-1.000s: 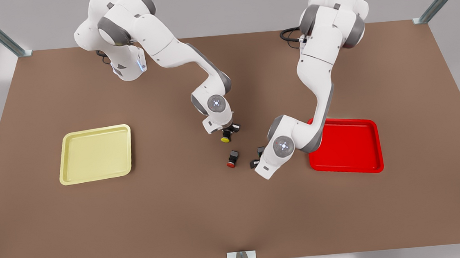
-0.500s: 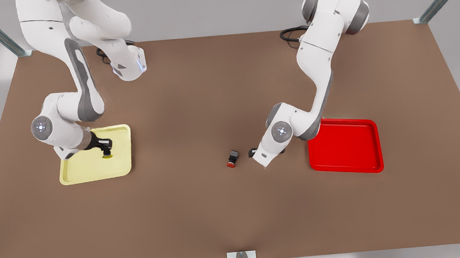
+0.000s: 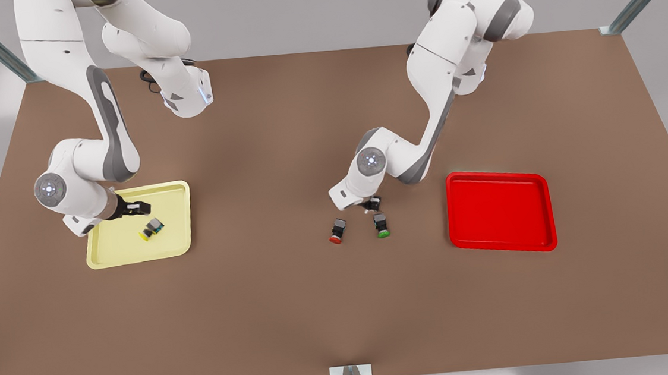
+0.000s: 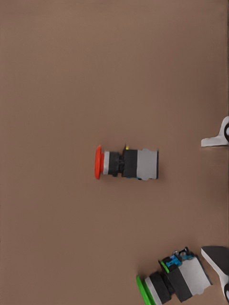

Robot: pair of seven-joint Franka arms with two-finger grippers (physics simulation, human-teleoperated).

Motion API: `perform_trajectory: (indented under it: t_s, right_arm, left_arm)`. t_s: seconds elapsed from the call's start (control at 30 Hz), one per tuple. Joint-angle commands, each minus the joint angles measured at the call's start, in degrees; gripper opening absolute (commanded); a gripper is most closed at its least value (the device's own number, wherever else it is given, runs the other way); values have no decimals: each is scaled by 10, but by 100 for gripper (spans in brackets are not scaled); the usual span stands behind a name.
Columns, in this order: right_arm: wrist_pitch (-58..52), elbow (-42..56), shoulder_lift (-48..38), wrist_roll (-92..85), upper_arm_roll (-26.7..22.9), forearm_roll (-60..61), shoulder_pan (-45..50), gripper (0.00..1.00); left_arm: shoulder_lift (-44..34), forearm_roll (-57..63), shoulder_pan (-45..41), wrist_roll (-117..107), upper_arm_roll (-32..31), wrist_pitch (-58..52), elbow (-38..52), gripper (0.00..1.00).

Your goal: Place the switches on the corresponding trays according to their colors

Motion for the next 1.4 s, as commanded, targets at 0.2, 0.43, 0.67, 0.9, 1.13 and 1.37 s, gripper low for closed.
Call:
perform_trajectory:
  t_s: [0.2,0.43,0.67,0.9,1.13,1.37]
  right_arm:
    - [-320,331,-20,63,9,-8,53,100]
    - [-318,331,-19,64,8,-10,49,100]
    - [-318,330,-19,64,6,-10,48,100]
    - [-320,331,-21,64,4,-10,48,100]
    - [-319,330,-20,64,4,-10,48,100]
    - [-319,331,-20,64,4,-10,48,100]
  left_arm:
    - [43,-4,-65,-1,69,-4,29,100]
    - [95,-52,-115,-23,113,-3,74,100]
    - [110,-77,-152,-23,146,-14,97,100]
    - [115,-91,-165,-24,161,-38,124,99]
    - [128,-91,-152,-11,174,-40,151,99]
    - [155,-92,-152,-12,175,-38,167,99]
